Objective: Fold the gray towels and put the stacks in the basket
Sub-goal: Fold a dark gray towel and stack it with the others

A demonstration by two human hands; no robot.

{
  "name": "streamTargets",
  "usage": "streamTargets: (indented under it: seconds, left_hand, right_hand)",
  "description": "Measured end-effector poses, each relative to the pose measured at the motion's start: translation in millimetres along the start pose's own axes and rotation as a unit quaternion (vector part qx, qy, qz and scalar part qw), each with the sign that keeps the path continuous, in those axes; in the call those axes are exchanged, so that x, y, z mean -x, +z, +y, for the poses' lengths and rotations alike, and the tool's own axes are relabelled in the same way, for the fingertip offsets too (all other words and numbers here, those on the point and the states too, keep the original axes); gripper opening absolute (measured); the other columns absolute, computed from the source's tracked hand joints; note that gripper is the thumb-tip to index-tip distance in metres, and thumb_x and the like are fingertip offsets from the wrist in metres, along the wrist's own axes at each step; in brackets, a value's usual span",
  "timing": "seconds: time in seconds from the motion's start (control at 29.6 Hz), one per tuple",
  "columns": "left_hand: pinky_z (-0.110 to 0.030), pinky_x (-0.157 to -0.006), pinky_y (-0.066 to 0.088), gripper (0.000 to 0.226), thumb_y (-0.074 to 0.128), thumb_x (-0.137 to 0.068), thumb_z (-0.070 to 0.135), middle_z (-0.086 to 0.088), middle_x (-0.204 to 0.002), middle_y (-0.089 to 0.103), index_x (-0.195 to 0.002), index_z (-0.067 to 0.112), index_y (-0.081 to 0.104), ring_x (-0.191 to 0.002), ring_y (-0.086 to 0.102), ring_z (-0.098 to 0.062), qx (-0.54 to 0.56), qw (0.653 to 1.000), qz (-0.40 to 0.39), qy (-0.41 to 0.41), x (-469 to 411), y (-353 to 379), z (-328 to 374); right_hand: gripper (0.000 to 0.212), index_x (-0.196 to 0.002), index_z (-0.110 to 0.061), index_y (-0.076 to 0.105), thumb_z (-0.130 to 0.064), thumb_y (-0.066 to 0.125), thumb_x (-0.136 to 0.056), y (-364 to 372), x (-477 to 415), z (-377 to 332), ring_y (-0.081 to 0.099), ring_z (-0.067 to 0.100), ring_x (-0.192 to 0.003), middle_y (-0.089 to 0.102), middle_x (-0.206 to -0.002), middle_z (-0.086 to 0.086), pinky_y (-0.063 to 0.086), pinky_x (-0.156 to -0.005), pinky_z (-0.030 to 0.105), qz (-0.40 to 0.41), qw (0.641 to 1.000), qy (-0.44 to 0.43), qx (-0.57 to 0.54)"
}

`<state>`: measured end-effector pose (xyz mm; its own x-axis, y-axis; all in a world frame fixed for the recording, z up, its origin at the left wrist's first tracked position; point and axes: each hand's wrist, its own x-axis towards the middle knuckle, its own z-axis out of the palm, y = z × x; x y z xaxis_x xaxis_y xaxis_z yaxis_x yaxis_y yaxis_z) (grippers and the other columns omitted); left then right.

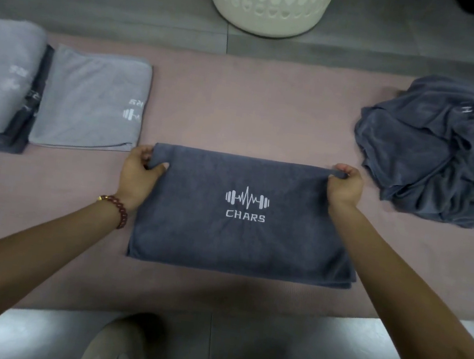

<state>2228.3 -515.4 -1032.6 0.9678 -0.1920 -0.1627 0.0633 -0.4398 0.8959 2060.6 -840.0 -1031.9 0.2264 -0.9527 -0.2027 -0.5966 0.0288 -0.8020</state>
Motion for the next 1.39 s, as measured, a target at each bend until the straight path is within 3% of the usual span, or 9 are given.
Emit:
streamTargets:
  seconds: [0.37, 0.44, 0.54, 0.68, 0.85, 1.05, 1.25, 1.32, 1.39]
  left_hand:
    - [-0.036, -0.090, 0.050, 0.019, 0.071, -0.081, 0.009, 0.000, -0.076, 0.052, -0.077, 0.018, 0.054, -0.080, 0.052, -0.017, 0.098, 0.982, 0.039, -0.156, -48, 0, 11]
    - [-0.030, -0.088, 0.048, 0.022, 0.069, -0.079, 0.004, 0.001, -0.080, 0.053, -0.083, 0.019, 0.054, -0.075, 0.052, -0.014, 0.001, 0.997, 0.047, -0.062, -39, 8, 12]
    - [-0.040, -0.098, 0.031, 0.040, 0.065, -0.075, 0.000, -0.017, -0.125, 0.048, -0.113, 0.009, 0.057, -0.113, 0.044, -0.035, -0.276, 0.951, 0.074, 0.115, -24, 10, 19]
    - [-0.039, -0.103, 0.018, 0.063, 0.056, -0.072, -0.007, -0.013, -0.147, 0.035, -0.132, 0.012, 0.049, -0.137, 0.030, -0.030, -0.374, 0.860, -0.112, 0.328, -22, 30, 40]
    - [-0.036, -0.109, 0.023, 0.071, 0.067, -0.083, 0.035, -0.005, -0.141, 0.042, -0.143, 0.019, 0.033, -0.131, 0.037, -0.022, -0.361, 0.792, -0.387, 0.303, -21, 91, 72]
    - [-0.027, -0.074, 0.037, 0.031, 0.077, -0.074, 0.028, -0.005, -0.099, 0.046, -0.080, 0.018, 0.049, -0.093, 0.047, -0.020, -0.379, 0.738, -0.480, 0.284, -33, 138, 107]
    - [-0.031, -0.074, 0.041, 0.039, 0.056, -0.089, 0.010, 0.002, -0.092, 0.058, -0.119, 0.024, 0.036, -0.079, 0.054, -0.019, -0.336, 0.723, -0.526, 0.297, -28, 127, 116]
    - [-0.032, -0.090, 0.043, 0.040, 0.053, -0.089, 0.000, 0.004, -0.108, 0.061, -0.120, 0.024, 0.053, -0.093, 0.058, -0.010, -0.320, 0.699, -0.566, 0.298, -27, 119, 125]
    - [-0.024, -0.089, 0.043, 0.038, 0.050, -0.090, -0.007, 0.001, -0.105, 0.064, -0.112, 0.020, 0.064, -0.089, 0.058, 0.004, -0.263, 0.715, -0.594, 0.258, -19, 105, 142]
  right_hand:
    - [0.028, -0.113, -0.004, 0.059, 0.001, 0.051, -0.087, -12, 1, -5, 0.057, 0.027, -0.107, 0.061, -0.117, 0.014, 0.043, -0.094, 0.027, -0.054, 0.996, -0.041, 0.056]
    - [0.027, -0.112, -0.006, 0.060, -0.001, 0.050, -0.088, -15, 2, -3, 0.055, 0.030, -0.110, 0.057, -0.120, 0.016, 0.042, -0.094, 0.029, -0.045, 0.990, -0.075, 0.115]
    - [0.024, -0.114, -0.006, 0.057, -0.015, 0.054, -0.092, -19, 8, 0, 0.045, 0.028, -0.111, 0.042, -0.126, 0.016, 0.037, -0.092, 0.030, -0.033, 0.976, -0.104, 0.188]
    - [0.033, -0.066, -0.009, 0.044, -0.022, 0.068, -0.084, -37, -2, 6, 0.045, 0.018, -0.061, 0.046, -0.066, 0.005, 0.033, -0.059, 0.029, -0.114, 0.974, -0.136, 0.142]
    - [0.035, -0.111, 0.001, 0.059, -0.019, 0.068, -0.084, -55, 2, 20, 0.065, 0.025, -0.090, 0.068, -0.101, 0.011, 0.054, -0.083, 0.039, -0.173, 0.974, -0.109, 0.095]
    - [0.019, -0.105, -0.005, 0.058, -0.004, 0.061, -0.086, -52, 7, 14, 0.057, 0.016, -0.079, 0.059, -0.088, 0.001, 0.047, -0.079, 0.027, -0.098, 0.987, -0.095, 0.084]
    - [0.017, -0.091, -0.014, 0.055, 0.000, 0.053, -0.082, -73, 41, 20, 0.051, 0.008, -0.066, 0.054, -0.077, -0.004, 0.038, -0.060, 0.007, -0.062, 0.991, -0.088, 0.084]
    - [0.007, -0.082, -0.011, 0.057, -0.007, 0.054, -0.087, -86, 54, 18, 0.053, 0.009, -0.059, 0.058, -0.072, 0.000, 0.043, -0.057, 0.016, -0.126, 0.987, -0.023, 0.097]
    - [0.027, -0.078, -0.008, 0.062, -0.026, 0.051, -0.094, -97, 90, 13, 0.062, 0.014, -0.057, 0.066, -0.074, 0.009, 0.051, -0.058, 0.024, -0.333, 0.928, 0.111, 0.128]
